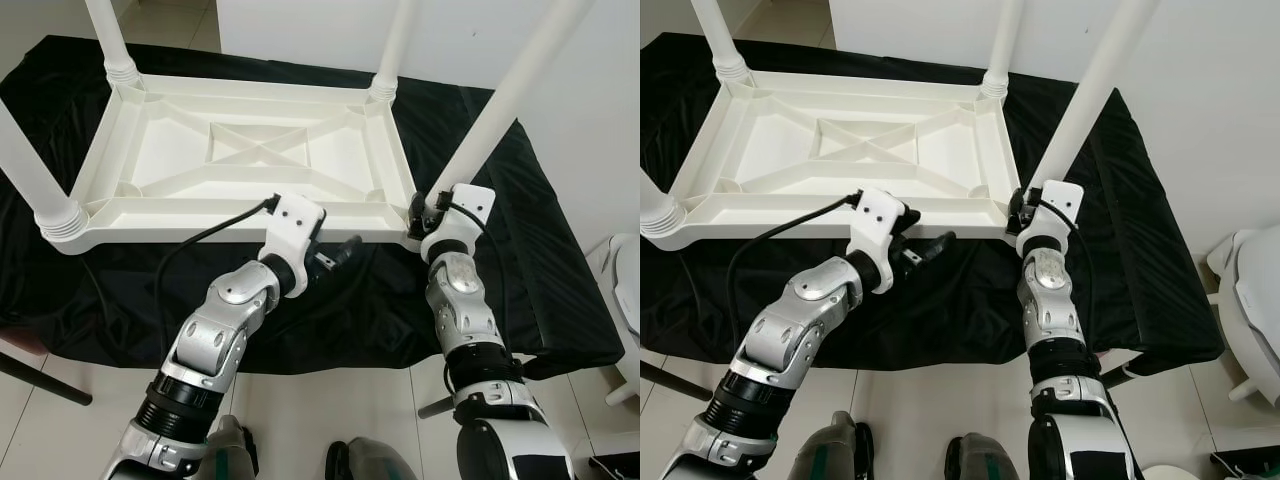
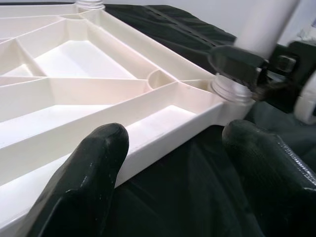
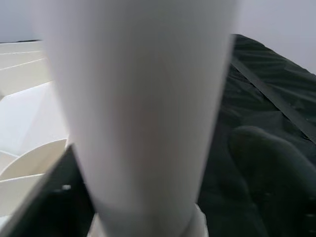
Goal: Building children table
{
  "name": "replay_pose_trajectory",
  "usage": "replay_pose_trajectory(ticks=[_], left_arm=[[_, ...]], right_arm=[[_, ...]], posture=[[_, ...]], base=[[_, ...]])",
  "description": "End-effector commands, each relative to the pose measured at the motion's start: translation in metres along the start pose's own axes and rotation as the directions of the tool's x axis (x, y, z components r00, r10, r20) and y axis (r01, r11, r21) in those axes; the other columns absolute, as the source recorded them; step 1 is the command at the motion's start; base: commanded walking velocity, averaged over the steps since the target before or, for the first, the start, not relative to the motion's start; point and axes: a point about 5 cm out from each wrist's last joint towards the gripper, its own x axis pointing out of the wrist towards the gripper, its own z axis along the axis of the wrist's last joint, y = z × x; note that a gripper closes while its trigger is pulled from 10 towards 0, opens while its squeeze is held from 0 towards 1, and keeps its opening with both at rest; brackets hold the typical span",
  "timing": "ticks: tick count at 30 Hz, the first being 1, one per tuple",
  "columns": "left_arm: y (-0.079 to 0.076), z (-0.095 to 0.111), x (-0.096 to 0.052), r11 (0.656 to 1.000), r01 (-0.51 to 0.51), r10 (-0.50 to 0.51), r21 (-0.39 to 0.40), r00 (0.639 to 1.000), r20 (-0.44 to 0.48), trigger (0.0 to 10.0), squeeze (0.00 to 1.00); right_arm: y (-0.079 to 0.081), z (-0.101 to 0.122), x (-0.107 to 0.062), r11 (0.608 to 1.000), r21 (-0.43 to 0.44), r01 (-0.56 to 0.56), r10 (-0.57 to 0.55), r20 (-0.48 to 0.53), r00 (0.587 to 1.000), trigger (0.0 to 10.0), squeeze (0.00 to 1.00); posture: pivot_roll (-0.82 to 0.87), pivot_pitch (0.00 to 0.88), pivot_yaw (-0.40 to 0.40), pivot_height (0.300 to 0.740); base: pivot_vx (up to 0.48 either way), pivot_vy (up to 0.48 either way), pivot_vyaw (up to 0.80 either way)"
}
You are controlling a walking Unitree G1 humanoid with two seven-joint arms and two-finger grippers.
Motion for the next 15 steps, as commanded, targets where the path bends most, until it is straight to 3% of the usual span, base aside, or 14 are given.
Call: replay_pose_trajectory(ticks=[1,8,9,11,12,15], left_arm=[[0.002,-0.006,0.000,1.000,-0.016,0.016,-0.027,1.000,-0.023,10.0,0.00],[0.008,-0.005,-0.004,0.999,-0.040,0.040,0.001,0.999,-0.022,10.0,0.00],[0.010,-0.006,-0.005,0.999,-0.047,0.046,-0.002,0.999,-0.024,10.0,0.00],[0.011,-0.006,-0.005,0.999,-0.052,0.051,-0.004,0.998,-0.026,10.0,0.00],[0.013,-0.007,-0.006,0.998,-0.063,0.063,-0.008,0.998,-0.031,10.0,0.00],[0.016,-0.009,-0.008,0.996,-0.085,0.086,0.013,0.995,-0.041,10.0,0.00]], right_arm=[[-0.012,0.002,0.000,0.999,0.016,0.035,-0.035,0.012,0.999,10.0,1.00],[-0.015,0.016,0.001,0.998,0.062,0.027,-0.033,0.100,0.994,10.0,1.00],[-0.014,0.019,-0.001,0.998,0.069,0.001,-0.009,0.122,0.992,10.0,0.68],[-0.014,0.021,-0.002,0.997,0.072,-0.017,0.007,0.136,0.991,10.0,0.68],[-0.015,0.022,-0.005,0.996,0.081,-0.025,0.013,0.148,0.989,10.0,0.00],[-0.019,0.023,-0.015,0.997,0.076,-0.030,0.015,0.182,0.983,10.0,0.00]], posture=[[-0.12,0.012,-0.053,0.740],[-0.11,0.026,-0.036,0.740],[-0.11,0.035,-0.033,0.740],[-0.11,0.035,-0.033,0.740],[-0.11,0.043,-0.029,0.740],[-0.10,0.049,-0.029,0.740]], base=[[0.000,0.000,0.00],[0.000,0.000,0.00],[0.000,0.000,0.00],[0.000,0.000,0.00],[0.000,0.000,0.00],[0.000,0.000,0.00]])
